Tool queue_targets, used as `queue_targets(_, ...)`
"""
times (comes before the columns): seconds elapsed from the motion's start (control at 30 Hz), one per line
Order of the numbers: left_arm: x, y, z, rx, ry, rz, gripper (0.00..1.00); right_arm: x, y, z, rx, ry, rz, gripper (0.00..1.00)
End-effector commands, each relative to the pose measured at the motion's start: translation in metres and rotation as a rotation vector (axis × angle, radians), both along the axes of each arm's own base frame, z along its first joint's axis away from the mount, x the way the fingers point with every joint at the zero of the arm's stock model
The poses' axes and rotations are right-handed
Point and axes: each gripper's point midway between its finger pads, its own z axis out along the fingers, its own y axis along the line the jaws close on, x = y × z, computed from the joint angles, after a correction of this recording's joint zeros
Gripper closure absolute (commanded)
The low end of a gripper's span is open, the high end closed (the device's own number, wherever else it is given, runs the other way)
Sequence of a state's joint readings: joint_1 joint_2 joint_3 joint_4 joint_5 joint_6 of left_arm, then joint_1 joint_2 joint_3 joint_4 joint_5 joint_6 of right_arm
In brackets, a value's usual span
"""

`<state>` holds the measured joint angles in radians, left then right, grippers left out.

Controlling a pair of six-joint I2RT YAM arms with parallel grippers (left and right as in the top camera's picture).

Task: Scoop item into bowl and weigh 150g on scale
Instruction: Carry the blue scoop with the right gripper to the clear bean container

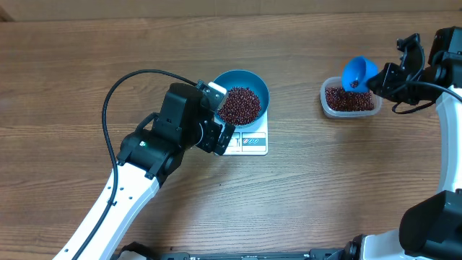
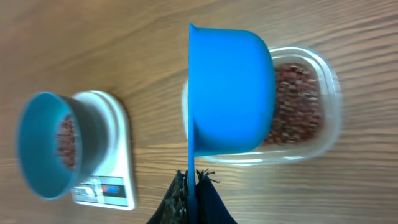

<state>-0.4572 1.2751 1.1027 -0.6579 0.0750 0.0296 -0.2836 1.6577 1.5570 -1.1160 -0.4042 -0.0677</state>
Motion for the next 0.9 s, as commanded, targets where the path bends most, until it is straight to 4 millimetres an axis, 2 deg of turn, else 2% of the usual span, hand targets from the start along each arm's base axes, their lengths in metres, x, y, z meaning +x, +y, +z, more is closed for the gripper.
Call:
queue_targets(0.0,0.001,0.001,0.001,0.005,-0.008,-0.008,0.00,-0.001,-0.015,-0.001,-0.159,0.003,0.022,0.96)
queue_targets(0.17,0.001,0.001,0.001,0.005,-0.008,-0.008,0.00,-0.005,-0.034,-0.007,-0.401,0.068,-0.013,0.96)
queue_targets(0.33,0.002,0.001,0.001,0.006,-0.010,-0.008,0.00,-0.003,-0.026,-0.004,-0.606,0.086,0.042,0.96)
queue_targets(0.57,0.001,0.001,0.001,0.006,-0.009,-0.007,0.01,-0.002,-0.019,0.012,-0.878,0.089,0.042,0.96)
queue_targets(0.73,0.001,0.001,0.001,0.006,-0.009,-0.008,0.00,-0.001,-0.013,0.015,-0.901,0.076,0.022,0.96)
queue_targets(0.87,0.001,0.001,0.001,0.005,-0.009,-0.008,0.01,0.001,-0.007,0.011,-0.761,0.057,-0.133,0.96)
